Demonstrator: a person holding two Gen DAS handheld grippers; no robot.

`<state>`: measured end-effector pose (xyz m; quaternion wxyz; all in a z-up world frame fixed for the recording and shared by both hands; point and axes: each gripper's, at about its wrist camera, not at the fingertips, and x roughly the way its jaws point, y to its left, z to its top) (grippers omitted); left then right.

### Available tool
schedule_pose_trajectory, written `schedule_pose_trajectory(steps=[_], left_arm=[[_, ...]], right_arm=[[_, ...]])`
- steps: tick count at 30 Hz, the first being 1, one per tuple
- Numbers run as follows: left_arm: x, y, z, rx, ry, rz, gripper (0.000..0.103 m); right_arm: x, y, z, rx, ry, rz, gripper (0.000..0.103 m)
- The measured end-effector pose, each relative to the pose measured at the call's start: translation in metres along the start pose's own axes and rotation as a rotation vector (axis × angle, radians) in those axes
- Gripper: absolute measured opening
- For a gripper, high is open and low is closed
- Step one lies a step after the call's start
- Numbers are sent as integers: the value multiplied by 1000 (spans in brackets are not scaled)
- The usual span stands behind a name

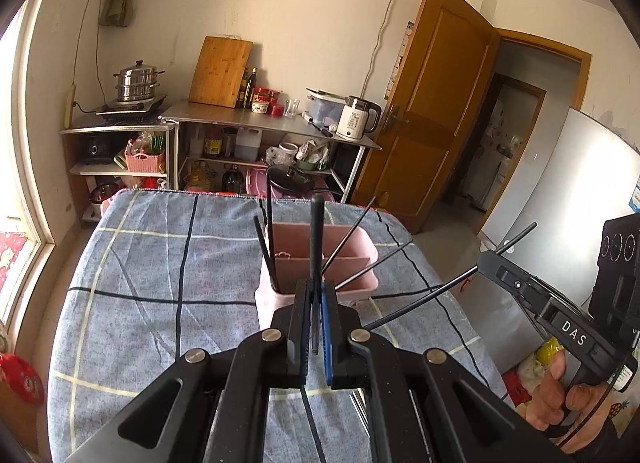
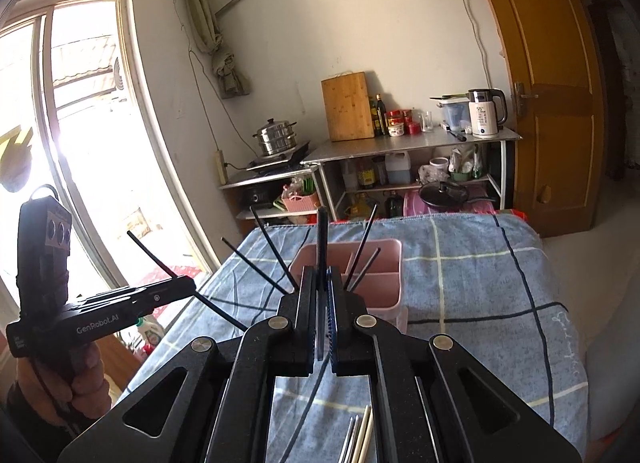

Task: Organize utensils
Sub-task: 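Lift both held chopsticks upright and carry them above the pink basket, then lower the chopsticks into the basket and open both tools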

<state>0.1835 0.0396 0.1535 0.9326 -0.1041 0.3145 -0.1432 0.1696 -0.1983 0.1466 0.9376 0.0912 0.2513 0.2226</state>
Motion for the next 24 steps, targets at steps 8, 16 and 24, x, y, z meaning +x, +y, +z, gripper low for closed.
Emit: schedule_pose_trajectory(steps=[8,16,24], left_arm=[[7,-4,44,10,-73,4,5],[43,3,41,1,-42,20,5],[74,13,26,-10,21,42,5]], right_arm=[[7,-4,34,19,-86,-5,5],[34,-7,29,25,-60,-16,5],[59,-13,12,31,14,-35,5]])
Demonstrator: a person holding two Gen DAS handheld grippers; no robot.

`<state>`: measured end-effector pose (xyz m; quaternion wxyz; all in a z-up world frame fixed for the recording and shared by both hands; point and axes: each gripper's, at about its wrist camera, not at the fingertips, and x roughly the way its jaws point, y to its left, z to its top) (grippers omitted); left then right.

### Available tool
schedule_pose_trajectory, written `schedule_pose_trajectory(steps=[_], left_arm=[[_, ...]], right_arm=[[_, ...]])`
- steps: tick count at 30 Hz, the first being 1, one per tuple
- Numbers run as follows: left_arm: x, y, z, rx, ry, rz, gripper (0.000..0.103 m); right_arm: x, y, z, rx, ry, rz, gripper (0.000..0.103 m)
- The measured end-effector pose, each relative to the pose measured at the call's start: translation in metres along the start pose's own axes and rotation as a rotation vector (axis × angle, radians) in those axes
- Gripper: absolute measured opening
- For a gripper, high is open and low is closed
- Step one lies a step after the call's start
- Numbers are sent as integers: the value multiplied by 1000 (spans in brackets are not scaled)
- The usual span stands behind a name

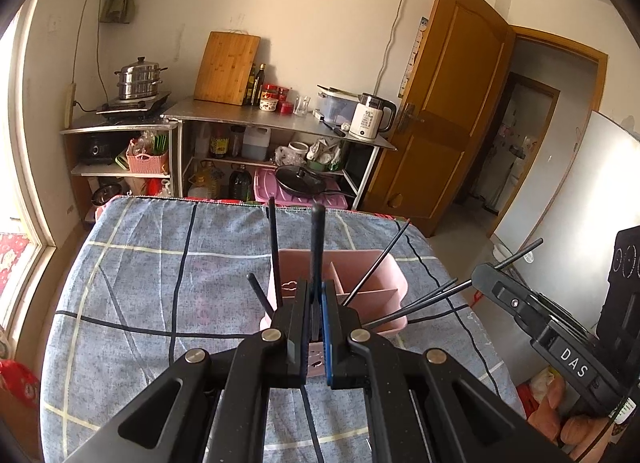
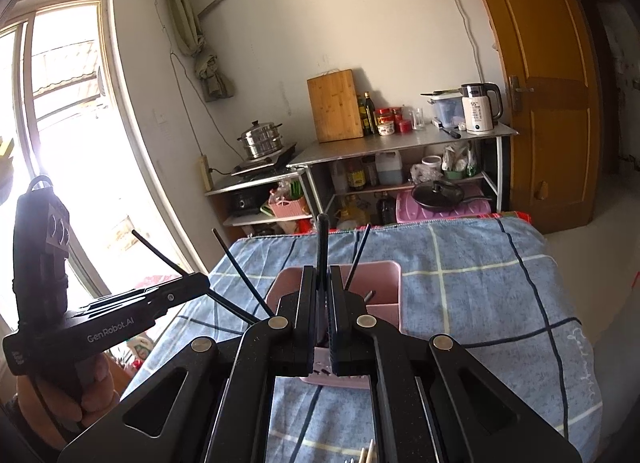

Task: Organize utensils
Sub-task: 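Lower the chopsticks into the basket and open both tools, then move both open tools back down to the remaining chopsticks on the cloth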

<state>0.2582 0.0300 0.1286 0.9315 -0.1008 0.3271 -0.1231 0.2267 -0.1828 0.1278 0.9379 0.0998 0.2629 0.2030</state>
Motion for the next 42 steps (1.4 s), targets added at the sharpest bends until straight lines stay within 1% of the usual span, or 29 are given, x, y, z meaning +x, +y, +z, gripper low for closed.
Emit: schedule_pose_trajectory(steps=[11,15,16,18,19,20,23,28,34,36,39,42], left_arm=[[30,10,-11,-9,66,42,5],[29,11,-14,-1,66,49,7],[28,11,-15,-1,64,50,9],[25,10,-17,-2,59,47,16],[23,10,-18,0,56,44,22],[20,9,-20,3,50,43,25],[10,8,-28,7,33,43,25],[-11,7,-54,9,9,40,25],[-31,1,-96,12,7,23,25],[-35,-1,-113,12,15,14,25],[-38,-5,-139,28,37,21,25],[-38,-4,-162,16,68,15,25]], right_arm=[[26,1,-11,-5,92,8,5],[23,0,-14,-11,92,-4,11],[22,0,-14,-9,89,-3,13],[19,0,-14,-9,84,-3,14],[17,1,-15,-10,82,-4,15],[15,1,-15,-12,80,-4,15],[7,1,-17,-18,71,1,17],[-14,-2,-31,-20,62,10,17],[-37,-9,-64,-16,80,0,17],[-43,-12,-77,-10,93,-5,17],[-49,-14,-96,-17,122,-11,17],[-54,-15,-114,-28,150,-19,17]])
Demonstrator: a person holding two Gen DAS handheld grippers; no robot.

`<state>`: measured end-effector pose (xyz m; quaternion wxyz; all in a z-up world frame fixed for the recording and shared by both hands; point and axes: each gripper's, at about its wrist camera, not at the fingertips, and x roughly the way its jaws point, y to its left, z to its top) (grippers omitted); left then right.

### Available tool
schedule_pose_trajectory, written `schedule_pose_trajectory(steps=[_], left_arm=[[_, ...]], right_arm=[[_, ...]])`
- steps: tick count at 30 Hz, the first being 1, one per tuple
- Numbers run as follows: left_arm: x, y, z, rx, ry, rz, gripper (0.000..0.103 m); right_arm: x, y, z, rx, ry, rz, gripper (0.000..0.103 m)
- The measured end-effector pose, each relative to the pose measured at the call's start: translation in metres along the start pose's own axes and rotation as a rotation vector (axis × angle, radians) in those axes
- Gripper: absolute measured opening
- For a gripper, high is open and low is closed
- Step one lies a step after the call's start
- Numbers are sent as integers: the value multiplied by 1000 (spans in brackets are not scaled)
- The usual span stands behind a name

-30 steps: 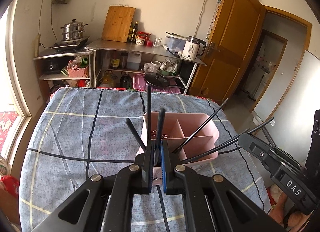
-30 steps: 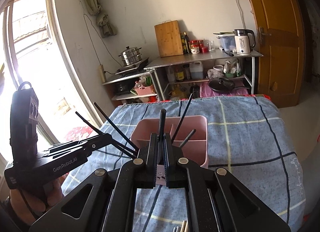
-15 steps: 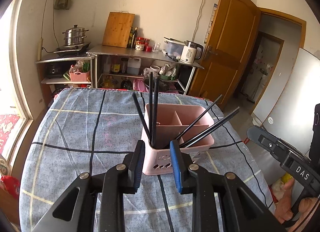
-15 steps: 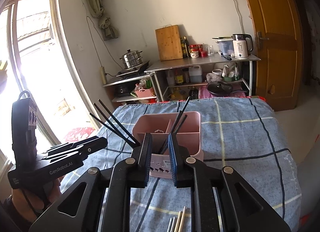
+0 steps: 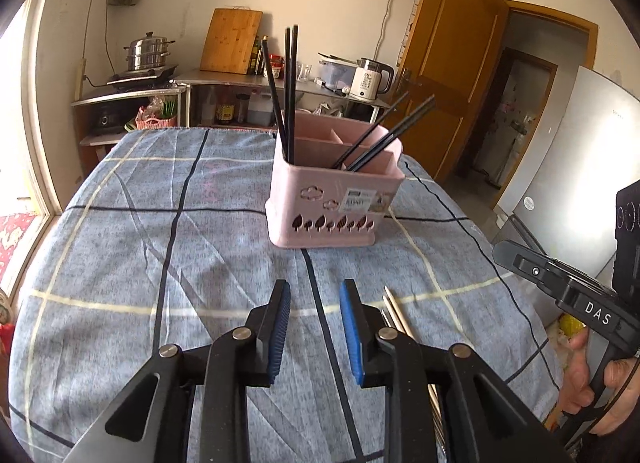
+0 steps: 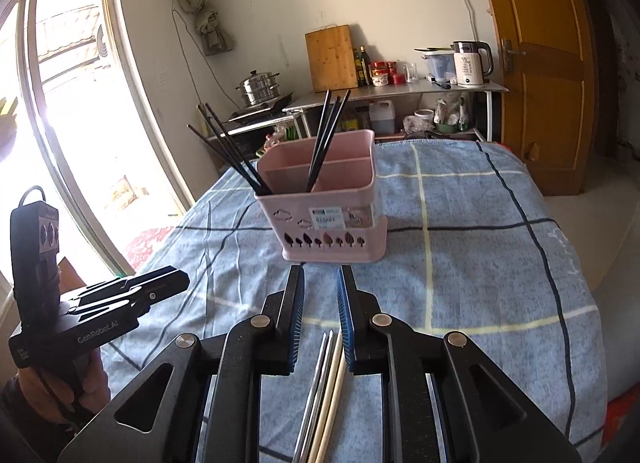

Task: Organize utensils
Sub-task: 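Move both open tools back down to the remaining chopsticks on the cloth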

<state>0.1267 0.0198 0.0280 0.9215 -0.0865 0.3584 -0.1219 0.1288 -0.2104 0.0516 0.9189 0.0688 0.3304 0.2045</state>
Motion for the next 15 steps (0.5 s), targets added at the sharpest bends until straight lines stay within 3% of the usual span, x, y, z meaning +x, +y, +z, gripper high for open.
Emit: schedule_pose_trajectory(steps=[7,15], left_arm=[[3,5,-42,-43,62,-3,25],[7,3,-58,-55,93,-20,25]], right_arm=[[4,-8,-39,13,84,-10,17],[24,-14,-69,31,176,-17,17]])
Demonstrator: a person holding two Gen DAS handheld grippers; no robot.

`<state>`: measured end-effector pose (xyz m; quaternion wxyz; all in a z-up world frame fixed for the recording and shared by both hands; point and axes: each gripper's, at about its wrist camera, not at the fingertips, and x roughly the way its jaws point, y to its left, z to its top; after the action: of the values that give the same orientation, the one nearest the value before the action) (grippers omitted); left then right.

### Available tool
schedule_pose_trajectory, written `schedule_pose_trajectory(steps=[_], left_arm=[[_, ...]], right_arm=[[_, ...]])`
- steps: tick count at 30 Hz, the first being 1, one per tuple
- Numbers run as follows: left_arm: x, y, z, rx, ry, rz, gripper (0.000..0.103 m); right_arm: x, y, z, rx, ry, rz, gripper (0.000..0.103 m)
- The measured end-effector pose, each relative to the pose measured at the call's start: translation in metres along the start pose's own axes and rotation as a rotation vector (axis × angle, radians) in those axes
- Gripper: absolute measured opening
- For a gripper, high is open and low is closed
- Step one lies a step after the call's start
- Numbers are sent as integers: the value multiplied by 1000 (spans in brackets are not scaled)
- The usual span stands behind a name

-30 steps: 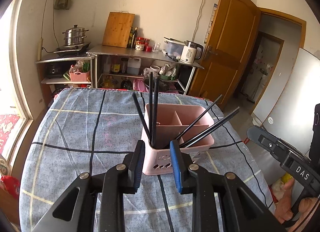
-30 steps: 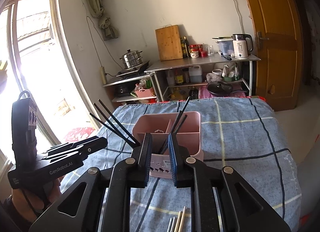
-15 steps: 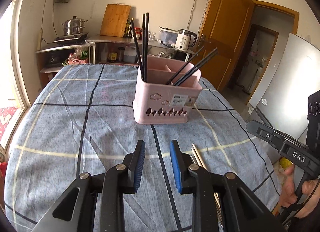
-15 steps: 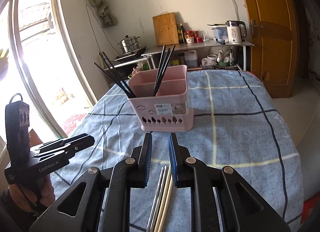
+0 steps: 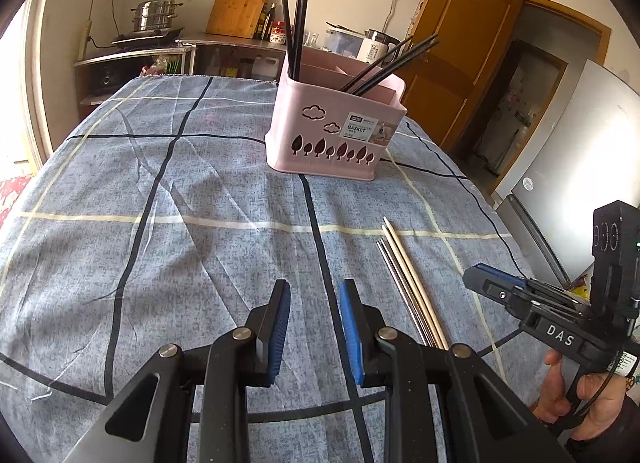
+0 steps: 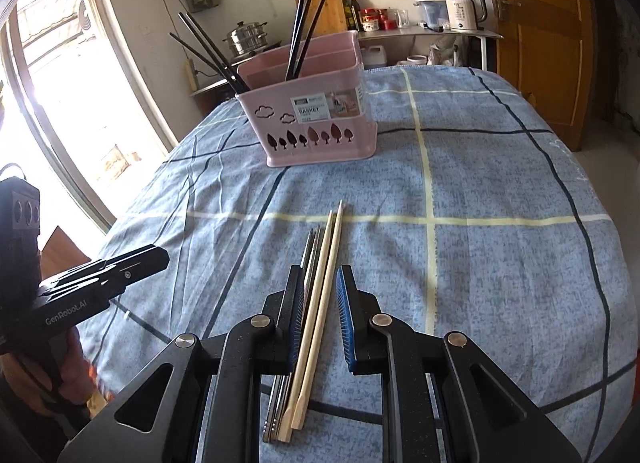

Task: Organize utensils
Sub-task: 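Move both open tools back down to the remaining chopsticks on the cloth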

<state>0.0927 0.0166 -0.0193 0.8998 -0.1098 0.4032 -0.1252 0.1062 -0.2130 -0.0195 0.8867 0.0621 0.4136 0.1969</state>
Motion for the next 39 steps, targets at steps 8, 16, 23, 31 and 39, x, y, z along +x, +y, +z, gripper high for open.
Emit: schedule_pose_trajectory(steps=[8,16,23,31,39], left_arm=[[7,-6,-3,5,23,-14,25],[19,-9,0,-8,49,-39,25],[49,-28,2,21,102,-60,25],[83,-50,4,38,149,-57,25],[92,-65,4,60,138,-20,37]], right_arm=[[23,-5,-10,8,67,-9,17],[28,-4,-9,8,74,-9,17],[23,-12,-8,35,62,-16,17],[14,-22,-6,60,44,-20,17],[12,-32,-6,90,40,-17,17]])
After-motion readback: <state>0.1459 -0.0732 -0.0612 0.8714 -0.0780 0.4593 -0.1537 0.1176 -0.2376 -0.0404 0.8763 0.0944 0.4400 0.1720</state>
